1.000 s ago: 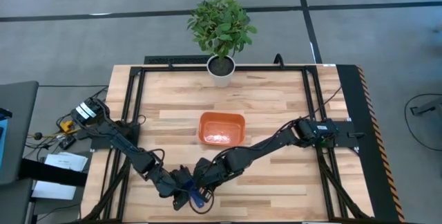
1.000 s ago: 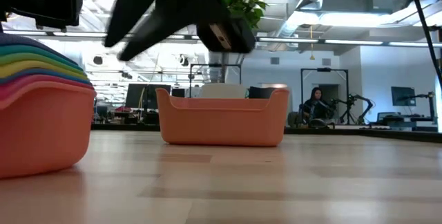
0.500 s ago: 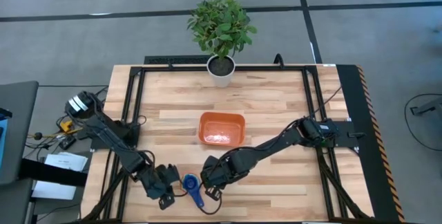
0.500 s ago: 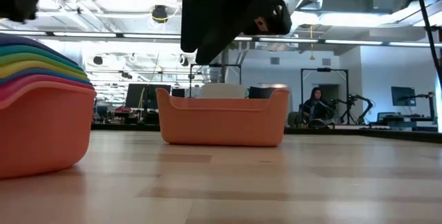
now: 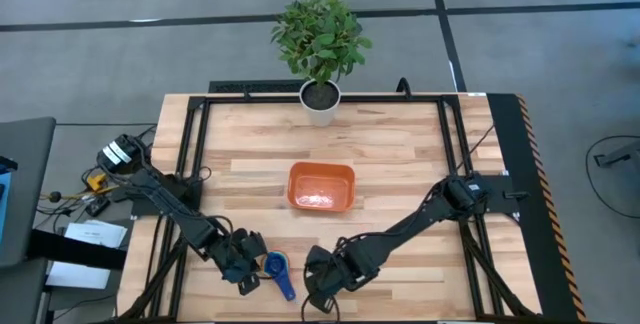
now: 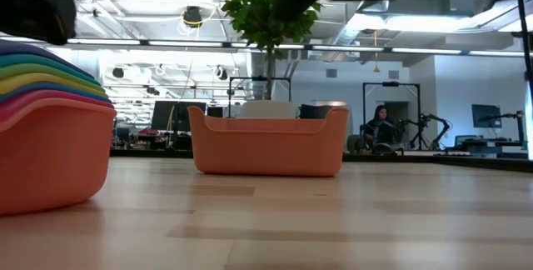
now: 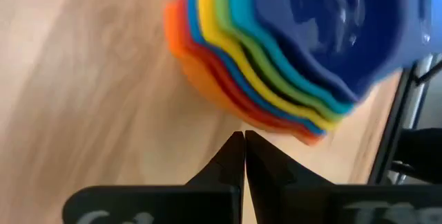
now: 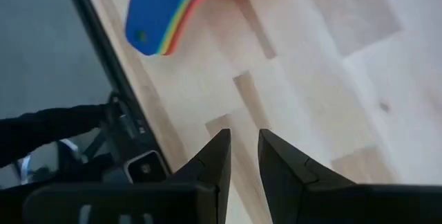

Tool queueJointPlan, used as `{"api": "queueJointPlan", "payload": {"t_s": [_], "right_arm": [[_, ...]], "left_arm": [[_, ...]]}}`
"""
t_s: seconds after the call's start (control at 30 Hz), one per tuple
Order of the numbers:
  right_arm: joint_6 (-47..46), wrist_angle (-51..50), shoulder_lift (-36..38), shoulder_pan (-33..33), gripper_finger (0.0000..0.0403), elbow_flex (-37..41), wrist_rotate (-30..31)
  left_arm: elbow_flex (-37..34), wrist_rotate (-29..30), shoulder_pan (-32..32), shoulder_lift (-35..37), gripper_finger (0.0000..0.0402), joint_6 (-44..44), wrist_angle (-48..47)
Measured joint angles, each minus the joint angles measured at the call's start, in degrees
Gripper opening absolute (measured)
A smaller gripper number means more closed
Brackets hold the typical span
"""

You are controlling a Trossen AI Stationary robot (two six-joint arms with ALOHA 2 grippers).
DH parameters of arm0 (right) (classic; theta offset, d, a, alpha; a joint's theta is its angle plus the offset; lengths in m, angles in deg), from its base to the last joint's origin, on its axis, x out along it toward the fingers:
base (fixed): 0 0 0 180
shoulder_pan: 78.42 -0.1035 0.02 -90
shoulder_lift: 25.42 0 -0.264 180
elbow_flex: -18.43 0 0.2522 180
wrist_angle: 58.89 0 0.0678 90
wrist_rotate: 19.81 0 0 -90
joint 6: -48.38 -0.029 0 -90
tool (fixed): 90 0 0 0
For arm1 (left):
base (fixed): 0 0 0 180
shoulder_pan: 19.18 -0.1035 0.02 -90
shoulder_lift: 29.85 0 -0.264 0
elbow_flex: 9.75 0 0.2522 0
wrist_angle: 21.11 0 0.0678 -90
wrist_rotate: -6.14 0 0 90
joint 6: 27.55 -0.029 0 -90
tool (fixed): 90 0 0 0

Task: Nest measuring cups in basket
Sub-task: Put the colored measuring cups into the orange bin

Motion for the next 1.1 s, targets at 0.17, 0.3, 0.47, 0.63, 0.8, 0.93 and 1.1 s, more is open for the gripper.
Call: {"api": "queueJointPlan", "payload": {"t_s": [0.17, 0.3, 0.47, 0.63, 0.8, 0.93, 1.1], "right_arm": [[-1.9, -1.5, 2.0, 0.0, 0.0097, 0.0, 2.7], [-3.1, -3.4, 3.8, 0.3, 0.0097, 0.0, 5.3], [-5.0, -8.5, 5.3, -0.3, 0.0097, 0.0, 8.1], [-6.3, -11.2, 5.6, -1.4, 0.0097, 0.4, 8.2], [-9.4, -7.8, 5.8, -2.7, 0.0097, 3.4, 6.9], [-13.6, -0.1, 5.7, -4.2, 0.0095, 7.4, 5.5], [-18.6, 16.2, 5.8, -5.9, 0.0085, 12.4, 6.2]], "left_arm": [[0.0, -1.8, -3.8, 0.0, 0.0, -3.7, 0.7], [0.0, -2.7, -6.4, 0.0, 0.0, -5.6, 1.8], [0.0, -3.8, -8.0, 0.0, 0.0, -7.0, 4.0], [0.0, -4.1, -8.3, 0.0, 0.0, -5.8, 4.1], [0.0, -4.1, -7.5, 0.8, 0.0, -3.4, 4.0], [0.0, -3.5, -5.2, 2.6, 0.0, -2.2, 3.5], [0.0, 3.0, -0.2, 4.6, 0.0, 0.1, 4.1]]}}
